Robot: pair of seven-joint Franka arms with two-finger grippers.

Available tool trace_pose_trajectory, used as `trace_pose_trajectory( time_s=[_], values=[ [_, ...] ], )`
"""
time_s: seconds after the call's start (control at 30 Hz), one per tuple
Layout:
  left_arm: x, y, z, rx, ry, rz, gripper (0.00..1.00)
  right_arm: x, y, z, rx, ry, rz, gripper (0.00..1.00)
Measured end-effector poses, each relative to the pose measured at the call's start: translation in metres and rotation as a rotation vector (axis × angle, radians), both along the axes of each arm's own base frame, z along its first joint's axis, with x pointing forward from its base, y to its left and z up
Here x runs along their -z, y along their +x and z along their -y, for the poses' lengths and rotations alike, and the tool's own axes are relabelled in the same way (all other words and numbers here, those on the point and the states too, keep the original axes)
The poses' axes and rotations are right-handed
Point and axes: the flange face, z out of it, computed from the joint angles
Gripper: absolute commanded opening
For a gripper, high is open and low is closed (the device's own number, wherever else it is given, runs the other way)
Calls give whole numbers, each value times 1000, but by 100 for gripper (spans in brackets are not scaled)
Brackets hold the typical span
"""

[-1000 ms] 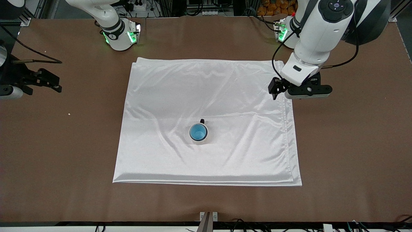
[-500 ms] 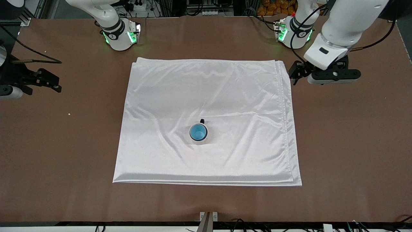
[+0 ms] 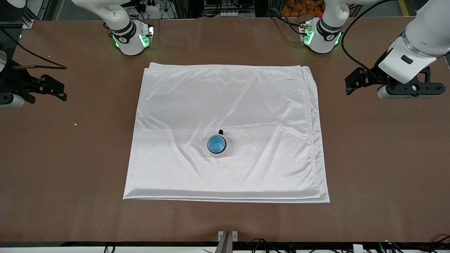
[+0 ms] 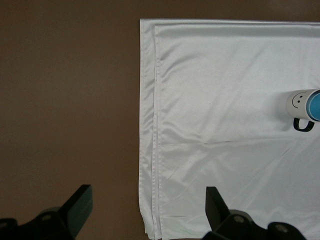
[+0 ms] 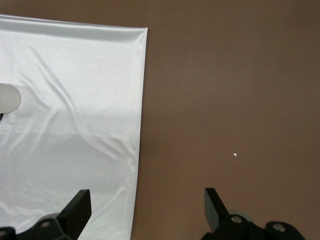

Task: Place blue cup into white mug on cloth

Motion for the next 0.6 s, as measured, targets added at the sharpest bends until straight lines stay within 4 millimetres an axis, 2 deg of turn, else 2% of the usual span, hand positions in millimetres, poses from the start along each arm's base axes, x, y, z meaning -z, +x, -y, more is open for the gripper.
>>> trace_pose_trajectory(
  time_s=[0.17,0.6],
  values=[
    [2,5,-1,19,-2,-7,100,0,0,0,0,0,0,100],
    [4,5,3,26,0,-15,100,0,0,-2,-3,1,0,100]
  ],
)
